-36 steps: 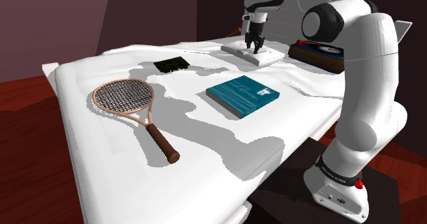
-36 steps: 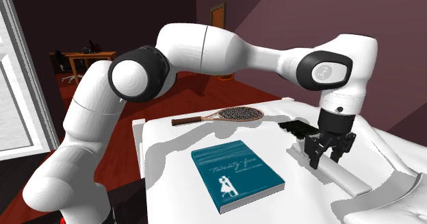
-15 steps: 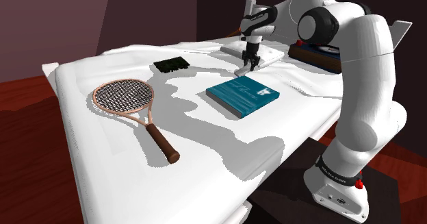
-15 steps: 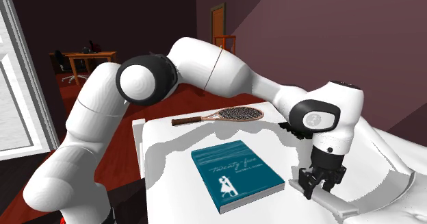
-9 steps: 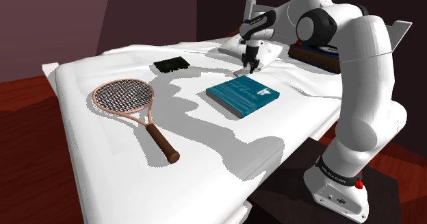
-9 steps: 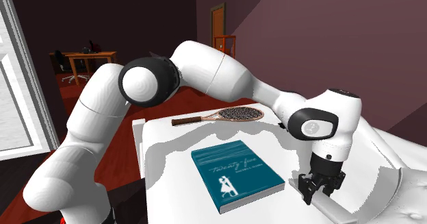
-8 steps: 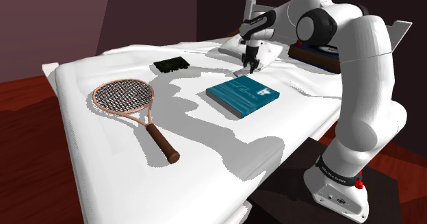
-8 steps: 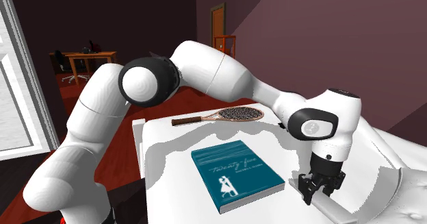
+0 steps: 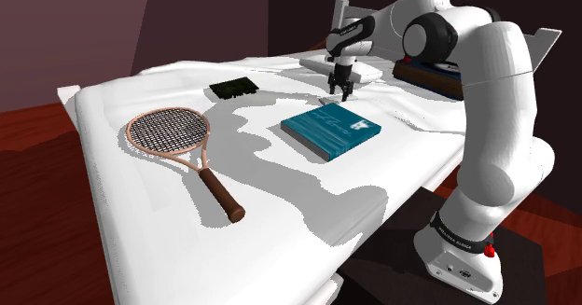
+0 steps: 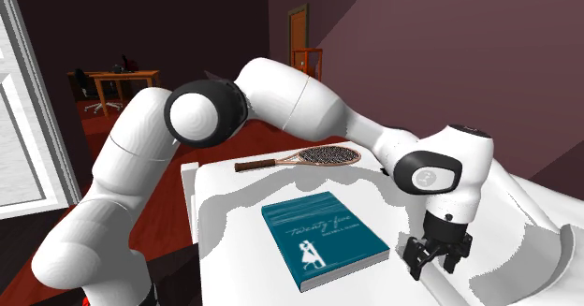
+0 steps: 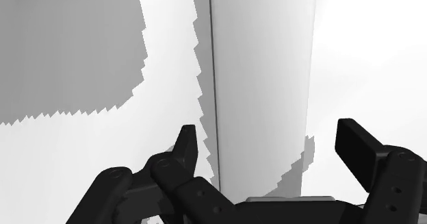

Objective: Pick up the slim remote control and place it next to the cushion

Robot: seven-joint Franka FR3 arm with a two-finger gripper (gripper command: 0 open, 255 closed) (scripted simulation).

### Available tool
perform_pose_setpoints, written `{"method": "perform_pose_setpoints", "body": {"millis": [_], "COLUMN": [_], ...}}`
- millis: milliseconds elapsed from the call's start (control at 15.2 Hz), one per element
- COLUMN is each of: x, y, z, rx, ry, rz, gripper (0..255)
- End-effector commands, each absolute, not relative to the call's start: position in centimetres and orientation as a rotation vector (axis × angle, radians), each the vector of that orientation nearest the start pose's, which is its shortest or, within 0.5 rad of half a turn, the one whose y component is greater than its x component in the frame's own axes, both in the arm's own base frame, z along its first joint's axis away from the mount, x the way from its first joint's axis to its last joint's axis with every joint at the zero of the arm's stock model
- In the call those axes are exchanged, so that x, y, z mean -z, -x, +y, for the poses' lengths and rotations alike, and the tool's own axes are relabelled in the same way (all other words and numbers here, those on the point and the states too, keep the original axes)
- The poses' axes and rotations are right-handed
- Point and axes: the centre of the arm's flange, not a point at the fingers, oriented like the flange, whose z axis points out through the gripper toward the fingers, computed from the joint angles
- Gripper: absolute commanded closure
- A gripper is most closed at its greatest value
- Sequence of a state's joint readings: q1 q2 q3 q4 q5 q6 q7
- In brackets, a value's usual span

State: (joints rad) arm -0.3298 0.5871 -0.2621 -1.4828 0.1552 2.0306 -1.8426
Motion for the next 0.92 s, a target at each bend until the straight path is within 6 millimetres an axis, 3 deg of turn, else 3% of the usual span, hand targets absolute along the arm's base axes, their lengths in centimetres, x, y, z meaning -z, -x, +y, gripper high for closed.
{"method": "perform_pose_setpoints", "body": {"millis": [0,132,396,858], "x": [-33.8,-33.9,-38.9,-38.9], "y": [-60.6,-60.5,-60.6,-60.6], "z": [-36.0,-35.9,-35.9,-35.9], "rx": [-0.019,-0.019,-0.019,-0.019], "ry": [2.561,2.561,2.561,2.561], "rz": [-1.792,-1.792,-1.792,-1.792], "gripper": [0,0,0,0]}}
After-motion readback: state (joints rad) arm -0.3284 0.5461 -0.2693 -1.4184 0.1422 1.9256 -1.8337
